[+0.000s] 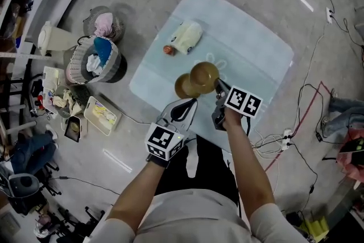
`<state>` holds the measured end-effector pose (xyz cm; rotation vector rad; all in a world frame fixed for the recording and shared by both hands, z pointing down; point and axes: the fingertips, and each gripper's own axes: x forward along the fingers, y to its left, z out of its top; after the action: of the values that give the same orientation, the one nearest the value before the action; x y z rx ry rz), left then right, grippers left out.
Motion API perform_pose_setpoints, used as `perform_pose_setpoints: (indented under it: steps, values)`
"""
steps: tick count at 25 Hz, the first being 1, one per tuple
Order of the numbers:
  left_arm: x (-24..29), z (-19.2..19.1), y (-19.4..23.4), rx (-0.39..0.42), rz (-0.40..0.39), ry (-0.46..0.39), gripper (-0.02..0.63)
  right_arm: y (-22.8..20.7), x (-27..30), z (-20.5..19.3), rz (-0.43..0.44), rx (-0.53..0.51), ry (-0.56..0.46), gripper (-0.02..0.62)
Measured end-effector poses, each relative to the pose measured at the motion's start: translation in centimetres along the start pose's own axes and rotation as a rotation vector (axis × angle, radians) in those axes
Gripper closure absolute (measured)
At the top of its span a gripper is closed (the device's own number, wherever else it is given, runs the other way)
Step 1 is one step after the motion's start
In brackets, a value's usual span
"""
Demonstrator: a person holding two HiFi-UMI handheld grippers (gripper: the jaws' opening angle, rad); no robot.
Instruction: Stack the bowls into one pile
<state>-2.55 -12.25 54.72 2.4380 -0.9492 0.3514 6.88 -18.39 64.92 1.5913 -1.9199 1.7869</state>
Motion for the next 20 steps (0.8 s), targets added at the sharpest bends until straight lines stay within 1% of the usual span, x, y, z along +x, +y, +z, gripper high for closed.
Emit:
perform_pose_setpoints:
  steps: [5,10,17,20]
  values:
    - [-2.9,-0.8,0.6,-0.003,0.01,-0.006,0.6,1.6,0.3,-3.2,-0.002,-0.013,0.024,0.575]
    - [-4.8,-1.5,1.7,-0.014,0.025,-0.005,0.6,2.1,1.4,-5.6,-0.023,-0.03,0.046,0.574]
    - [-5.3,-2.5,2.3,-0.026,0.025,0.001,0.6,1.1,3.0,-7.3,-0.056,-0.039,0.068,0.572]
    - [-5.2,-2.8,2.7,-0.031,0.023,0.007,0.6,0.9,3.6,-7.7,-0.064,-0.067,0.077,0.572]
